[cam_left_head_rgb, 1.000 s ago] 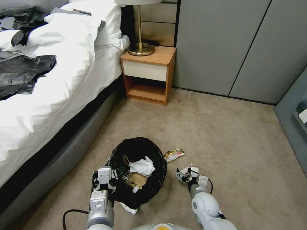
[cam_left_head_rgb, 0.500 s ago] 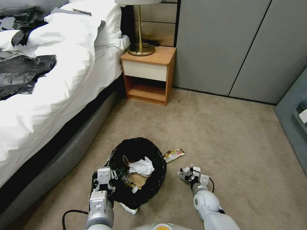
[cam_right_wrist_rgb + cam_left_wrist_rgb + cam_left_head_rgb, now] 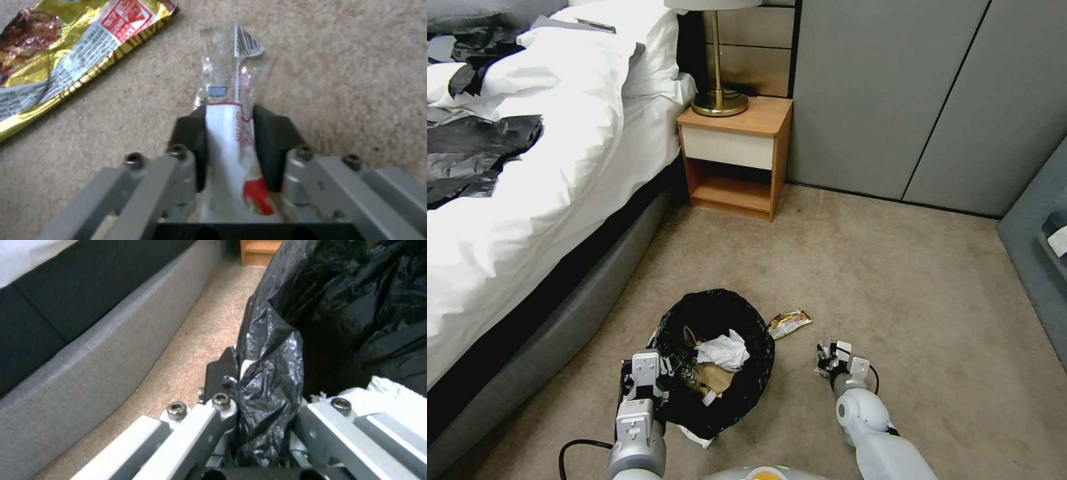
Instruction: Pick up the trash bin, then pick up the garbage from the floor and place it into the trash bin.
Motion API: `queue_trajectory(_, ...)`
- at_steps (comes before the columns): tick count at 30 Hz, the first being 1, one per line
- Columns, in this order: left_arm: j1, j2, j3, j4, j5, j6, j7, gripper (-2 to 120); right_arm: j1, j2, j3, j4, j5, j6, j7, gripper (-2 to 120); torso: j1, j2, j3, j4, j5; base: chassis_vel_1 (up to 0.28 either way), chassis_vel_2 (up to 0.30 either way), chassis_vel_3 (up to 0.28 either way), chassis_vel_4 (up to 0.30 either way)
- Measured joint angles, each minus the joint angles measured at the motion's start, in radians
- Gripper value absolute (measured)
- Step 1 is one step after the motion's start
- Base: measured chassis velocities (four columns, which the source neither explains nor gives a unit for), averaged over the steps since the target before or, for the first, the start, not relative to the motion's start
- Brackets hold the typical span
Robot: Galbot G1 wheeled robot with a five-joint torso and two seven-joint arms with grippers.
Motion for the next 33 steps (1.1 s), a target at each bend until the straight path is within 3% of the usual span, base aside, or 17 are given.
queue_trajectory(7,0.006,0.001,0.003,-0.009,0.004,-0.004,0.000,3,-0.010,0.000,0.002,0.011,-0.008,0.009,0.000,0,0.000,0.000,0.000,-0.0002,-0.0003,0.000,0.000,0.000,0.000)
queue_trajectory(13,0.006,0.002,0.003,-0.013,0.004,-0.004,0.000,3,-0.019,-0.008,0.006,0.043,-0.019,0.021,0.007,0,0.000,0.000,0.000,-0.0003,-0.0004,0.000,0.000,0.000,0.000)
queue_trajectory(17,0.007,0.002,0.004,-0.013,0.004,-0.006,0.000,3,-0.039,-0.025,0.008,0.115,-0.029,0.041,0.013,0,0.000,0.000,0.000,-0.0001,-0.0006,0.000,0.000,0.000,0.000)
queue_trajectory(21,0.004,0.002,0.006,-0.010,0.005,-0.007,0.000,3,-0.121,-0.050,0.016,0.355,-0.087,0.100,-0.001,0,0.000,0.000,0.000,-0.0005,-0.0006,0.000,0.000,0.000,0.000)
queue_trajectory(22,0.004,0.002,0.006,-0.010,0.005,-0.007,0.000,3,-0.121,-0.050,0.016,0.355,-0.087,0.100,-0.001,0,0.000,0.000,0.000,-0.0005,-0.0006,0.000,0.000,0.000,0.000)
queue_trajectory(25,-0.001,0.002,0.007,-0.007,0.004,-0.007,0.001,3,-0.164,-0.062,0.014,0.592,-0.169,0.233,-0.100,0,0.000,0.000,0.000,-0.0004,-0.0009,0.000,0.000,0.000,0.000)
queue_trajectory(26,-0.001,0.002,0.007,-0.007,0.004,-0.007,0.001,3,-0.164,-0.062,0.014,0.592,-0.169,0.233,-0.100,0,0.000,0.000,0.000,-0.0004,-0.0009,0.000,0.000,0.000,0.000)
queue_trajectory(29,-0.003,0.003,0.007,-0.004,0.002,-0.006,0.002,3,-0.184,-0.081,-0.008,0.746,-0.187,0.331,-0.269,0,0.000,0.000,0.000,-0.0003,-0.0007,0.000,0.000,0.000,0.000)
queue_trajectory(31,-0.003,0.003,0.007,-0.002,0.001,-0.006,0.002,3,-0.186,-0.085,-0.016,0.776,-0.188,0.351,-0.307,0,0.000,0.000,0.000,-0.0002,-0.0006,0.000,0.000,0.000,0.000)
queue_trajectory(33,-0.004,0.006,0.006,-0.002,-0.002,-0.006,0.002,3,-0.203,-0.111,-0.055,0.867,-0.190,0.408,-0.448,0,0.000,0.000,0.000,-0.0001,-0.0004,0.000,0.000,0.000,0.000)
